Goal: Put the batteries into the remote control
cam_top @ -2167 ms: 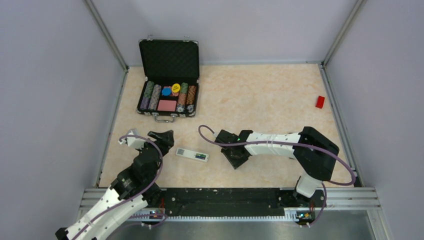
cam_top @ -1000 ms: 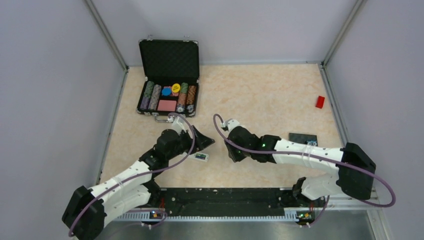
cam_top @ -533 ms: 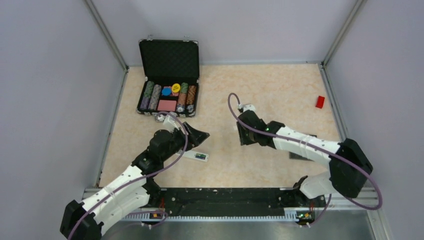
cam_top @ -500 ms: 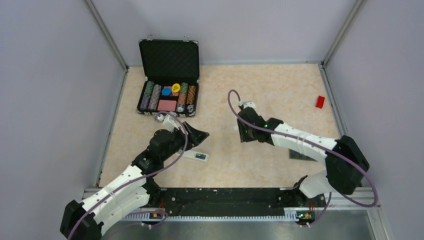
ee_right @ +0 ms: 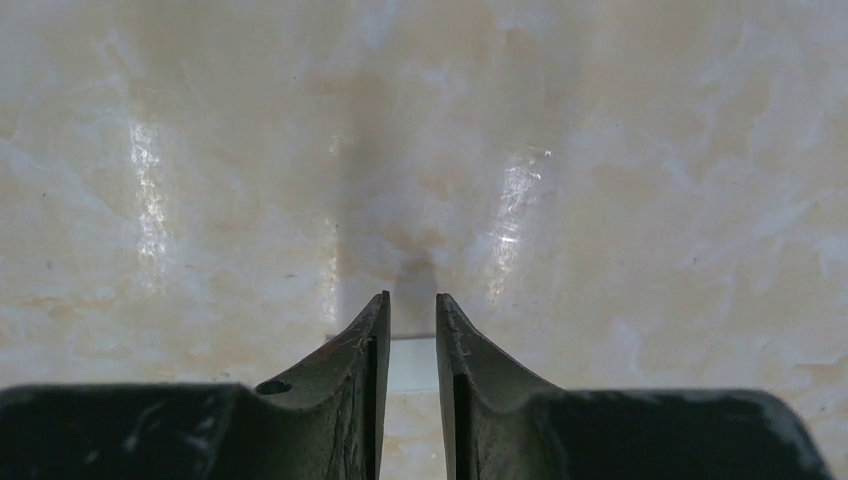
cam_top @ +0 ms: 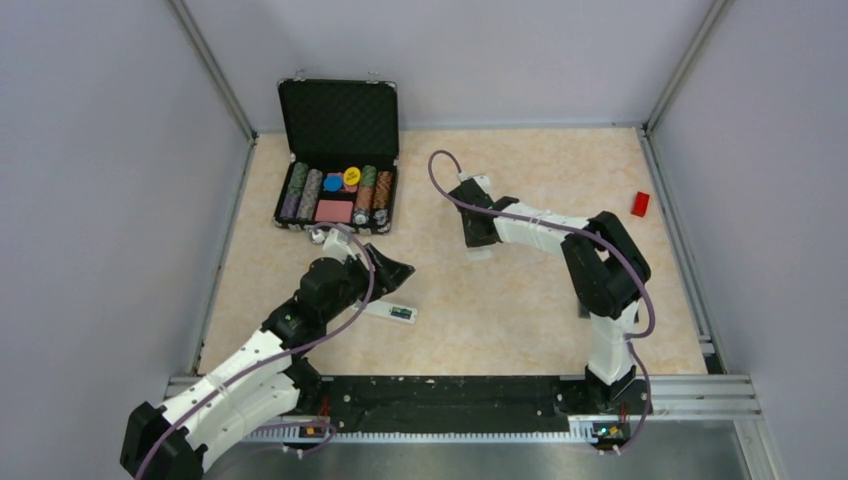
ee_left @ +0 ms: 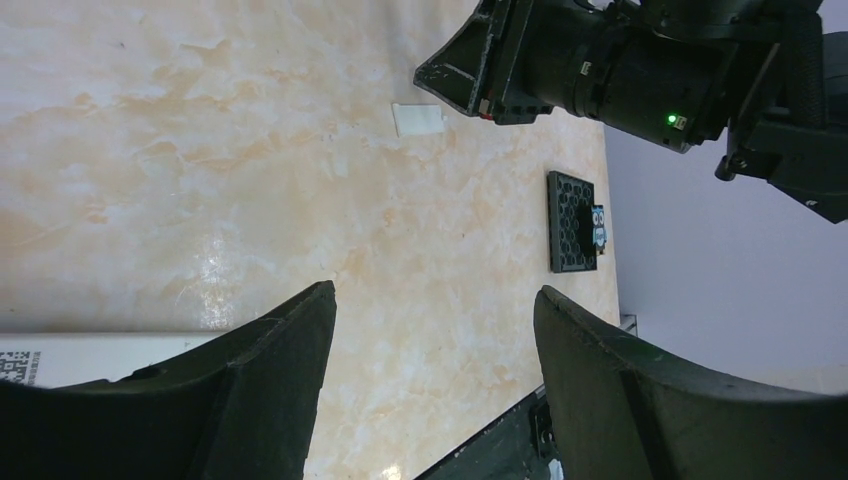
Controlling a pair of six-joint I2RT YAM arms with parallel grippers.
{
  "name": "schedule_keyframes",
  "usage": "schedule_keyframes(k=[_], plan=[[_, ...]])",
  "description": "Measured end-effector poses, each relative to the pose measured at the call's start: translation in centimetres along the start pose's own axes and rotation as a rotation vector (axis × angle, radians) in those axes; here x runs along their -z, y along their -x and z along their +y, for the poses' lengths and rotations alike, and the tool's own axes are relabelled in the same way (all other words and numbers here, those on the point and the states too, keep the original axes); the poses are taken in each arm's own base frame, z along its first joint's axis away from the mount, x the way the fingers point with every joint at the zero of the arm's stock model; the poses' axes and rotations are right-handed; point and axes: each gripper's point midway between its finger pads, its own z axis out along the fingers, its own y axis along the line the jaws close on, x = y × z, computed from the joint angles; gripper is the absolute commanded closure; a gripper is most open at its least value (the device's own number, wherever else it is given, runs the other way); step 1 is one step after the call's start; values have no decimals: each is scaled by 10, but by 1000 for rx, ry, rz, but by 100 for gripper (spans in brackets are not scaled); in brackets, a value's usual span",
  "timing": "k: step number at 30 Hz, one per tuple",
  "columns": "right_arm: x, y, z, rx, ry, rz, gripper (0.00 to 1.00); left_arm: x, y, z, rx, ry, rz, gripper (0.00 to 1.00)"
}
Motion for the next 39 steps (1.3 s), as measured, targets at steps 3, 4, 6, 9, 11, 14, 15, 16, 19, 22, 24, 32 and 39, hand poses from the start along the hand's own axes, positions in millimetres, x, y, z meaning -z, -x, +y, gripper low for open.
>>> schedule_keyframes(k=[3,4,6,9,11,14,15,16,19,22,24,32,39], plan=[[-7,-4,2,9,-1,14,78,0,1,1,-1,4,-3,23],[-10,-7,2,15,-1,21,78,0,1,1,-2,6,-6,23],[-11,-7,5,20,13,21,78,0,1,2,-2,9,-6,23],[-12,-8,9,39,48,14,78,0,1,4,-4,15,-6,23],[-11,-9,12,57,78,7,79,0,2,4,-4,16,-8,23],[-5,-19,16,98,143,14,78,0,3,5,-7,19,-10,23],[-2,-24,17,117,162,21,78,-1,2,6,-7,22,-9,23],[2,-29,17,138,180,31,79,-1,2,7,-7,25,-9,23],[14,-49,16,198,227,66,79,-1,3,8,-8,28,-12,23],[26,-68,12,234,259,106,79,-1,4,8,-8,29,-15,23],[34,-82,8,238,273,136,79,-1,5,8,-8,31,-19,23],[60,-116,-11,175,243,261,70,-3,12,10,-6,43,-54,23],[80,-75,-8,103,205,192,41,-4,14,13,-9,54,-61,23]])
